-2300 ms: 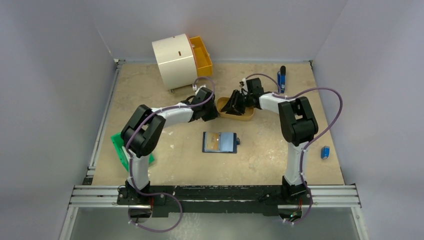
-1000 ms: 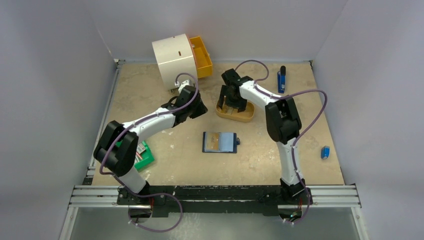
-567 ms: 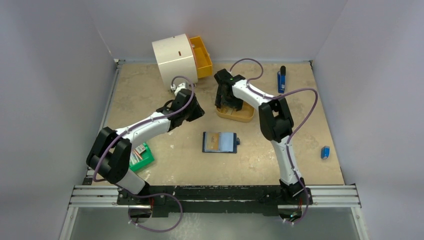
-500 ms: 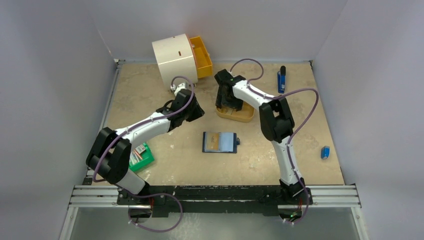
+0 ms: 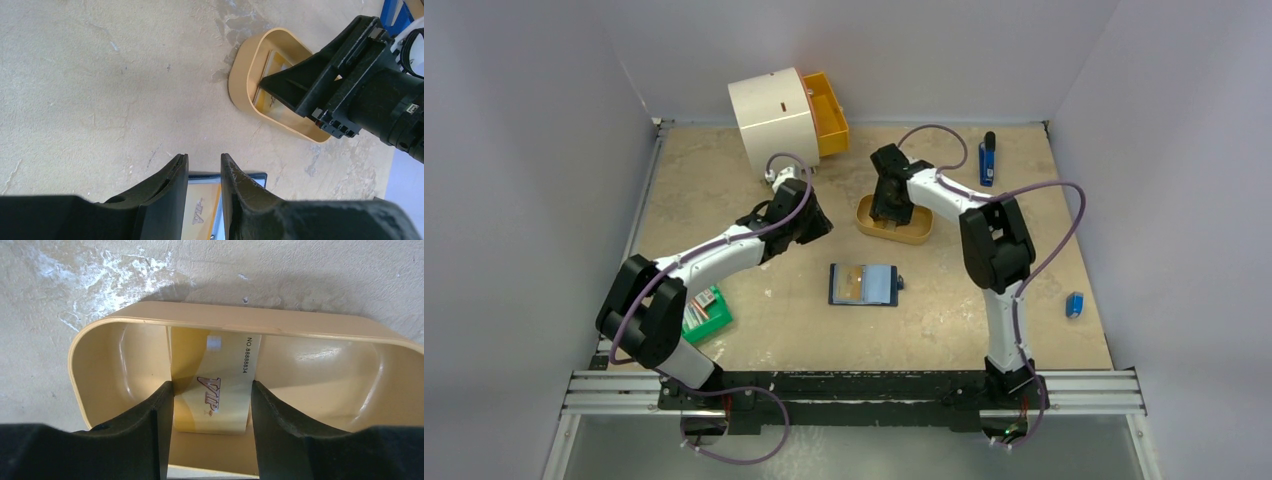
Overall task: Put the credit cards into the card holder
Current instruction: Pick up the credit card from the storage box.
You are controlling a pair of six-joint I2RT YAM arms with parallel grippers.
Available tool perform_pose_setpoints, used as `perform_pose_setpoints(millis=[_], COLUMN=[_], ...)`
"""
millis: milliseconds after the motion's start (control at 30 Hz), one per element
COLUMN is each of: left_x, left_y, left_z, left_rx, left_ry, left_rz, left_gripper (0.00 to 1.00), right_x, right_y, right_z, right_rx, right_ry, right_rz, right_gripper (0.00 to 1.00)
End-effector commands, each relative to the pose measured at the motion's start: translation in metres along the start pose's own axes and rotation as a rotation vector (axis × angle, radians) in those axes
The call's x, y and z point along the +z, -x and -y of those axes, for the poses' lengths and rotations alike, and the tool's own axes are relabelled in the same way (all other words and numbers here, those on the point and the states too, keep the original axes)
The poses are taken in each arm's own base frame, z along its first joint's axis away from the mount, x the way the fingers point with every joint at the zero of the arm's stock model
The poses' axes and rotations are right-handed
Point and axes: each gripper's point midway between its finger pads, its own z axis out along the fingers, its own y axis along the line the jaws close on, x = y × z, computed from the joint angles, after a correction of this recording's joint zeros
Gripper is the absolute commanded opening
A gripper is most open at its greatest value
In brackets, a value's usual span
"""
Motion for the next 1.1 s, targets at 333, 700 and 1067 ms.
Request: perform_pose_setpoints(millis=[333, 700, 1067], left_x=[-0.005, -0.007, -0.017], left_y=[0.030, 0.039, 0.046], left_z=[0.020, 0.024, 0.047], left_rx=[-0.024, -0.023, -0.018], left_ry=[-0.028, -0.024, -0.150], left_rz=[0.077, 0.099, 0.120], left_gripper=[0.29, 0.29, 0.31], right_x=[-0.037, -0.070, -0.099], right_y=[0.003, 0.025, 0.036], right_z=[0.023, 0.017, 0.013], right_rx=[0.004, 0.014, 0.029], right_ry=[0.032, 0.084, 0.134], right_rz=[-0.018, 0.052, 0.095], right_gripper=[0.23, 0.23, 0.23])
